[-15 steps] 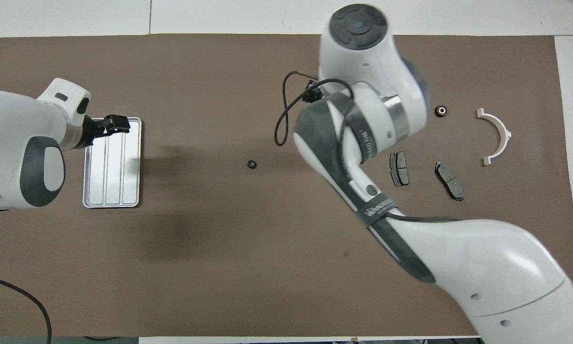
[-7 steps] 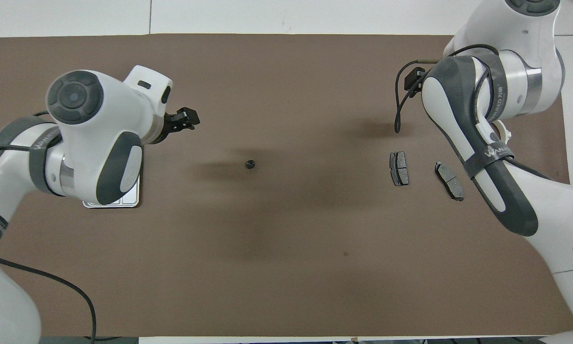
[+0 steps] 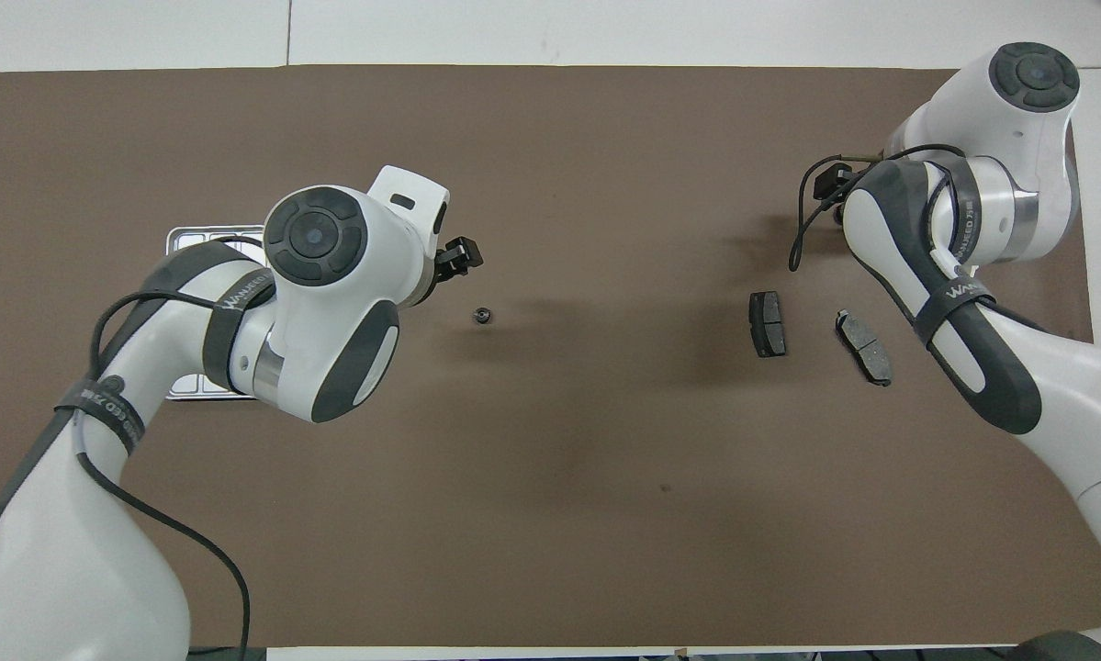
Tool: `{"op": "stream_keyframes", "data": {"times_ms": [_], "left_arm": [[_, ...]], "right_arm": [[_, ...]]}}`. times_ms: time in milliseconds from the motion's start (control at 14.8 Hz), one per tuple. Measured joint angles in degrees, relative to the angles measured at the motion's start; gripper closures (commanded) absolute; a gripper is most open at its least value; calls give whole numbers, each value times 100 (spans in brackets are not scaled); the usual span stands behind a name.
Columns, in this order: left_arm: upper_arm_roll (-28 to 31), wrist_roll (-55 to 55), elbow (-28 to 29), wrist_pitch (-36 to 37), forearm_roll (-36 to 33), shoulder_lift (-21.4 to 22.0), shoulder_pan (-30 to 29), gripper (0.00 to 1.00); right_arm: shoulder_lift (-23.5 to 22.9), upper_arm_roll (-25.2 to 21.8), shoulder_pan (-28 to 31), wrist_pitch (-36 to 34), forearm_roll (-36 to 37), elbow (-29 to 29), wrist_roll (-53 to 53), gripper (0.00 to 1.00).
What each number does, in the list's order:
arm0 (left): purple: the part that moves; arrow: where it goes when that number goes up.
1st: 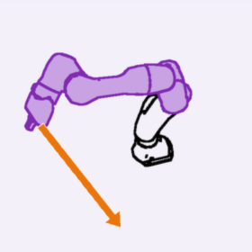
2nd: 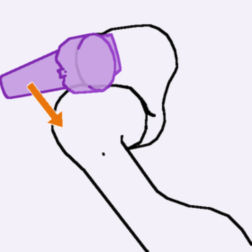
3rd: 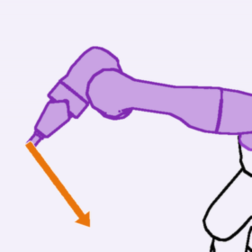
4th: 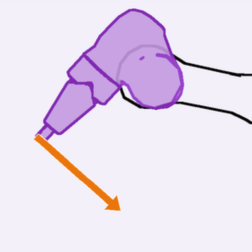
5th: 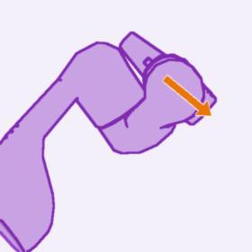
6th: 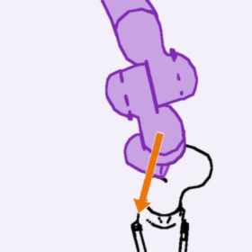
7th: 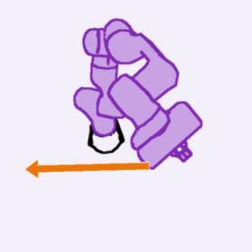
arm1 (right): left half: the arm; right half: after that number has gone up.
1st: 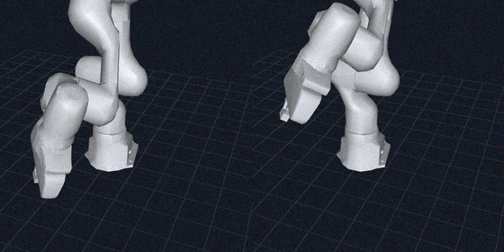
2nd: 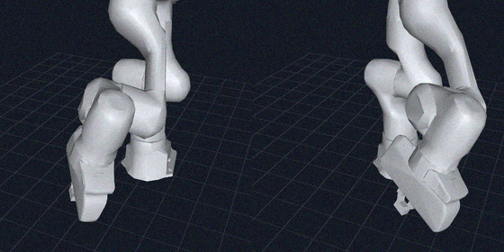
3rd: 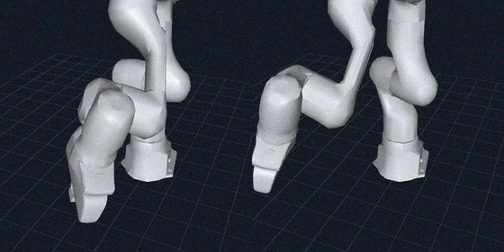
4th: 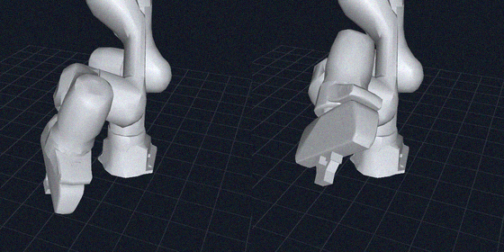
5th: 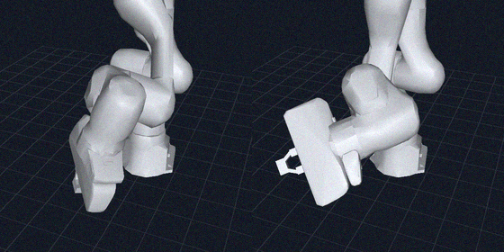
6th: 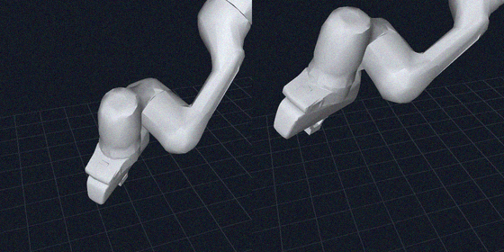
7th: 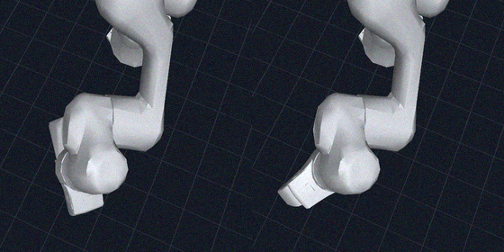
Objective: Pick bearing gear from pile to tray
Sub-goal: 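Grasp the bearing with the left gripper while the right gripper withdraws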
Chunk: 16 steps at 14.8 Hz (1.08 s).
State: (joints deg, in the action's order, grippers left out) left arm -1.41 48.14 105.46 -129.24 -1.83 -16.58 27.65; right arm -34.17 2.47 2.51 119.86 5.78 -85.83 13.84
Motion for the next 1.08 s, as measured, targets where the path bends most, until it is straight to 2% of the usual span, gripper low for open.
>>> {"op": "stream_keyframes", "data": {"times_ms": [337, 809, 943, 1078], "left_arm": [[1, 634, -5, -460, 0, -503, 288, 0], [3, 963, 34, -502, 0, -571, 446, 0], [33, 946, 143, -503, 0, -593, 442, 0], [54, 749, 289, -512, -4, -597, 439, 0]], "right_arm": [[-131, 4, 21, 71, 0, -6, 1, 0], [-324, 3, 74, 346, 0, -15, 36, 4], [-360, 3, 74, 417, -1, -17, 45, 12], [-375, 3, 77, 421, -1, -18, 56, 33]]}}
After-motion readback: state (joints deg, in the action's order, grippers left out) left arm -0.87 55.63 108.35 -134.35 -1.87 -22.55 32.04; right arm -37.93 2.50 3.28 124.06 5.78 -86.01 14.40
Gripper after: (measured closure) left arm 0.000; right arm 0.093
